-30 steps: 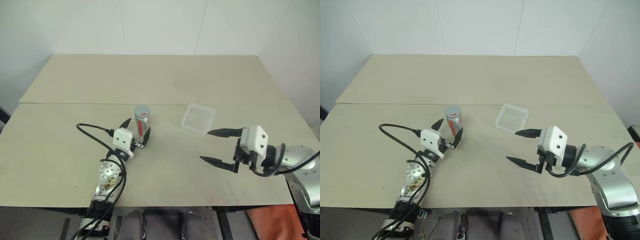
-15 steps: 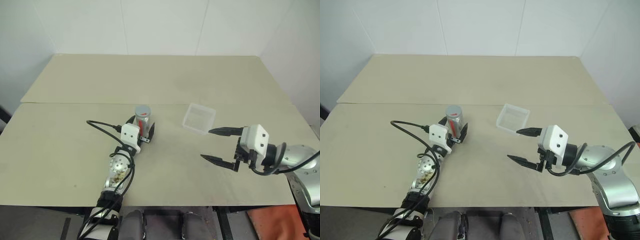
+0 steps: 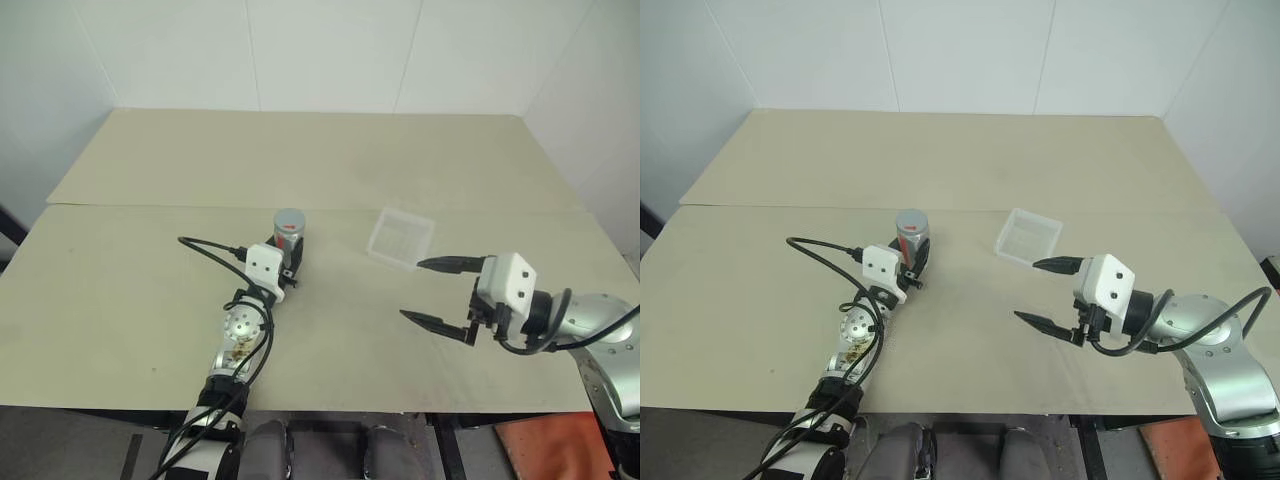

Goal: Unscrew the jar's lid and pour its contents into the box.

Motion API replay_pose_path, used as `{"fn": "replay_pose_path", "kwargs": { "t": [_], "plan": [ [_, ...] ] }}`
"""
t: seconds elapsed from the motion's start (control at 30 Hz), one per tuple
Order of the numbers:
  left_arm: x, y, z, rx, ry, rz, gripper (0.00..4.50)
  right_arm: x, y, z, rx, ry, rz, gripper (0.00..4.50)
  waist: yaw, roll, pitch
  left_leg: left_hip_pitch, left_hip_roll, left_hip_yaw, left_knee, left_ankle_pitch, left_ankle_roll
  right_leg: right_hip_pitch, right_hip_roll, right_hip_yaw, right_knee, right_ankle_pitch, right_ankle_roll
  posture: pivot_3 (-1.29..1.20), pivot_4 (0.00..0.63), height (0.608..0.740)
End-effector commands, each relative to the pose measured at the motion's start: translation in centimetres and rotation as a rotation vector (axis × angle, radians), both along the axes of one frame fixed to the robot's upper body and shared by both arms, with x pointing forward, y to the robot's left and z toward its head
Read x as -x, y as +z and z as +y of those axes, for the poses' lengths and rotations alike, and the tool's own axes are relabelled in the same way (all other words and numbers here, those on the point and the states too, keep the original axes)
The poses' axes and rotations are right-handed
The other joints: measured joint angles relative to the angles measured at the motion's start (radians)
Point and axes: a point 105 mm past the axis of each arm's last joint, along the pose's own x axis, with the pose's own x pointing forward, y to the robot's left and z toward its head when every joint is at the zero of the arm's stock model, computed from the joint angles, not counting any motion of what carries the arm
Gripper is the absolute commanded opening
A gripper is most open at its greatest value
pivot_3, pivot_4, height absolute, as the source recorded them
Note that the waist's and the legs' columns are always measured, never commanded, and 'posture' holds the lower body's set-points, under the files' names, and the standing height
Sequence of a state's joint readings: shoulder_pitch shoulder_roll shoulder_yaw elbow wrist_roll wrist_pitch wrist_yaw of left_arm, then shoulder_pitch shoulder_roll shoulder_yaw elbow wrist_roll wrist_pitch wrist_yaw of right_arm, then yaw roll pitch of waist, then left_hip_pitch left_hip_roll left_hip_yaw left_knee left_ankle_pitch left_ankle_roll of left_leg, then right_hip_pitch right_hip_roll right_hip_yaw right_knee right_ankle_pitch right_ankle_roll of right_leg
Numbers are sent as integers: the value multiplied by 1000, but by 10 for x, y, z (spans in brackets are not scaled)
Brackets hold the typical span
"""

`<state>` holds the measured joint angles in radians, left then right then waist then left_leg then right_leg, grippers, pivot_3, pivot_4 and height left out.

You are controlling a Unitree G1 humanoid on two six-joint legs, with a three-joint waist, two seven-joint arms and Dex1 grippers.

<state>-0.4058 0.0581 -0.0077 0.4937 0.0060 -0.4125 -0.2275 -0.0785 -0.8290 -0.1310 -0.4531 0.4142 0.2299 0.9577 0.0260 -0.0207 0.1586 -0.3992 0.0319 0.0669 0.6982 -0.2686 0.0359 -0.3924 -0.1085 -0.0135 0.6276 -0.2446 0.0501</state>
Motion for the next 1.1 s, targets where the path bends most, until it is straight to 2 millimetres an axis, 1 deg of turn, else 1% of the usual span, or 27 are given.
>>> {"fn": "replay_pose_path", "kwargs": {
  "t": [0.03, 0.1, 0.17, 0.27, 0.3, 0.4, 0.5, 0.57, 0.8, 0.93, 1.1],
  "plan": [
    [0, 12, -5, 3, -33, -47, 1970, 1, 14, 6, 0, 14, -70, 4500, -1, 0, 0, 0, 0, 0, 0, 0, 0, 0, 0, 0, 0, 0, 0, 0, 150, 740],
    [3, 18, -7, 11, -63, -74, 1970, -1, 19, 9, -10, 20, -85, 4500, -3, 0, 0, 0, 0, 0, 0, 0, 0, 0, 0, 0, 0, 0, 0, 0, 150, 740],
    [8, 26, -10, 23, -110, -98, 1970, -4, 28, 15, -48, 28, -98, 4500, -5, 0, 0, 0, 0, 0, 0, 0, 0, 0, 0, 0, 0, 0, 0, 0, 150, 740],
    [16, 37, -15, 26, -185, -122, 1970, -10, 42, 29, -157, 45, -77, 4500, -14, 0, 0, -1, 1, 0, 0, 0, 0, -2, 0, 0, 0, 0, 0, 0, 150, 740],
    [20, 41, -19, 22, -232, -127, 1970, -12, 46, 38, -208, 53, -52, 4500, -15, 0, 0, -1, 1, 0, 0, 0, 0, -2, 0, 0, 0, 0, 0, 0, 150, 740],
    [30, 50, -24, 4, -308, -135, 1970, -19, 48, 61, -271, 55, -24, 4500, -19, 0, 0, -1, 1, 0, -1, 0, 0, -2, 0, 0, 1, 0, 0, 0, 150, 740],
    [36, 57, -25, -6, -337, -154, 1970, -24, 49, 79, -315, 46, -13, 4500, -15, 0, 0, -2, 1, 0, -1, 0, 0, -2, 0, 0, 0, 0, 0, 0, 150, 740],
    [38, 59, -26, -11, -349, -153, 1970, -26, 51, 86, -334, 44, -29, 4500, -13, 0, 0, -3, 0, 0, -1, 0, 0, -4, 0, 0, 1, 0, 0, 0, 150, 740],
    [43, 60, -35, 0, -381, -136, 1970, -36, 56, 105, -368, 12, -113, 4500, -15, 0, 0, -7, 0, 0, 0, 0, 0, -9, 0, 0, 2, 0, 0, 0, 150, 740],
    [44, 60, -41, 6, -386, -132, 1970, -40, 56, 115, -415, 0, -119, 4500, -16, 0, 0, -8, 0, 1, 0, 0, 0, -10, 0, 1, 3, 0, 0, 0, 150, 740],
    [45, 63, -46, 26, -383, -141, 1970, -47, 57, 120, -432, -42, -157, 4500, -16, 0, 0, -8, 0, 1, 0, 0, 0, -10, 0, 1, 3, 0, 0, 0, 150, 740]
  ]
}}
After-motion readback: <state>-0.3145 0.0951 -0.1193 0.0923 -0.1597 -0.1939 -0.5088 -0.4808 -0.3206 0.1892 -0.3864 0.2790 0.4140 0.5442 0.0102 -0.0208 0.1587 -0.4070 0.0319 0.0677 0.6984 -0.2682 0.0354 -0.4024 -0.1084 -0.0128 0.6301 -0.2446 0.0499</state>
